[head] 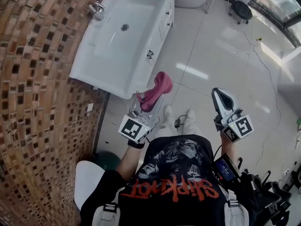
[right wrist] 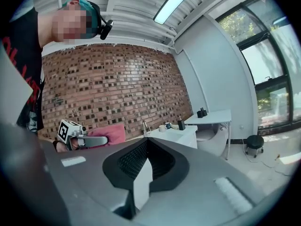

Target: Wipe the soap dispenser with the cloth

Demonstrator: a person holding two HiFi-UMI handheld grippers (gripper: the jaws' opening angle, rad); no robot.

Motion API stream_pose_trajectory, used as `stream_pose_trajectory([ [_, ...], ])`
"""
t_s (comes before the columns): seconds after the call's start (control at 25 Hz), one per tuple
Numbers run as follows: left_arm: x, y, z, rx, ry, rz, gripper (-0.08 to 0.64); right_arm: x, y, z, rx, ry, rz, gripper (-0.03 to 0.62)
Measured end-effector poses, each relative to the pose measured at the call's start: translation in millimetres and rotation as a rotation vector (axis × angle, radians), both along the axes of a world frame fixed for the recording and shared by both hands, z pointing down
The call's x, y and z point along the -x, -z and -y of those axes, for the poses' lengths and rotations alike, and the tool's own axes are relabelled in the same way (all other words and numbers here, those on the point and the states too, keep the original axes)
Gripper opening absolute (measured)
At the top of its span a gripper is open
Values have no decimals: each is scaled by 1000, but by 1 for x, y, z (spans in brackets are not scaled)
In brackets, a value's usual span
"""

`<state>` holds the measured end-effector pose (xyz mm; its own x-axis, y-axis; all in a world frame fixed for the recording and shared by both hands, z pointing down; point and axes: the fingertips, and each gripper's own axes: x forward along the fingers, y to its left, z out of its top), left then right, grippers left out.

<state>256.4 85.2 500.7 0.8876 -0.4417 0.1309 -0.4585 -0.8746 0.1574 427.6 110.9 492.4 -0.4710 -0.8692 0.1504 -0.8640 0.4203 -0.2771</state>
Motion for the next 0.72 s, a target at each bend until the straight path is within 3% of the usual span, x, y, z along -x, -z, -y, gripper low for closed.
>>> stream_pose_trajectory([
  [0.16,21,21,2,-102,-21,25,52,26,17,-1,-44,7,-51,2],
  [0.36,29,42,3,-122,-2,-19,52,36,60,-3,-165,-40,-150,0],
  [0.52,20,50,-11,-142,-43,-34,52,35,64,-15,-169,-74,-160,0],
  [0.72,22,46,-27,-125,-20,-22,52,48,65,-19,-156,-60,-195,0],
])
